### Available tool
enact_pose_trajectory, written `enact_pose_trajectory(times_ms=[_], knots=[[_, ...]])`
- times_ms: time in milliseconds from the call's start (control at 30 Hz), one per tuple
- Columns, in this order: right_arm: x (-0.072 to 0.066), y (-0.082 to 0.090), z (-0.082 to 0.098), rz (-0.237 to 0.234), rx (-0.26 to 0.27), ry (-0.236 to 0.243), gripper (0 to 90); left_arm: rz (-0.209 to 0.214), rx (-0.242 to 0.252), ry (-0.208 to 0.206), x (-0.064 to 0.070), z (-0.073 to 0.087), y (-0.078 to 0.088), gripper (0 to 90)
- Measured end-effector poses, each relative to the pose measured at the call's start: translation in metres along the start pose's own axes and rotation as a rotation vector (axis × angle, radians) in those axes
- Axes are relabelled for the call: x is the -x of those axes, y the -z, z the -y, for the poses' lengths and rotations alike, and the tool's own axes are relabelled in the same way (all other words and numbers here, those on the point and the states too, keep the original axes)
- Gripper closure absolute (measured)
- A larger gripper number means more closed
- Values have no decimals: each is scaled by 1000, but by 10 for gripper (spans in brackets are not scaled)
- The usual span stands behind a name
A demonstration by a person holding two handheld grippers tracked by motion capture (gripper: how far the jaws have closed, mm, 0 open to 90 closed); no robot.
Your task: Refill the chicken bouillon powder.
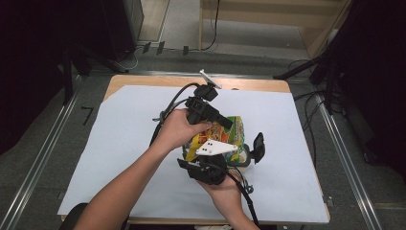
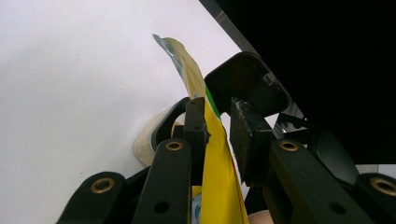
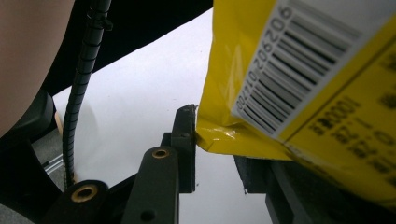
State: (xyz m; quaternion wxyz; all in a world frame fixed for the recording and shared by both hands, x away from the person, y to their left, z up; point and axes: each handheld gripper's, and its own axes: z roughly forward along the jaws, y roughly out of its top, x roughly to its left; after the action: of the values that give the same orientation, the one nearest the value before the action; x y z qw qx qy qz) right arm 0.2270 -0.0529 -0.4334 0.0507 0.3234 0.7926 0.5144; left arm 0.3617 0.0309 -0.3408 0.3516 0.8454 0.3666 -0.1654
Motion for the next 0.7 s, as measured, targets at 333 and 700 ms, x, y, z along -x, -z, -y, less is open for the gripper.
enact_pose_trajectory(times_ms=[333,700], knots=[[-1,0,0,5,-2,12,725,-2,9,-9,1,2,2,772],[-2,-1,0,7,-5,27,725,-4,22,-20,3,5,4,770]])
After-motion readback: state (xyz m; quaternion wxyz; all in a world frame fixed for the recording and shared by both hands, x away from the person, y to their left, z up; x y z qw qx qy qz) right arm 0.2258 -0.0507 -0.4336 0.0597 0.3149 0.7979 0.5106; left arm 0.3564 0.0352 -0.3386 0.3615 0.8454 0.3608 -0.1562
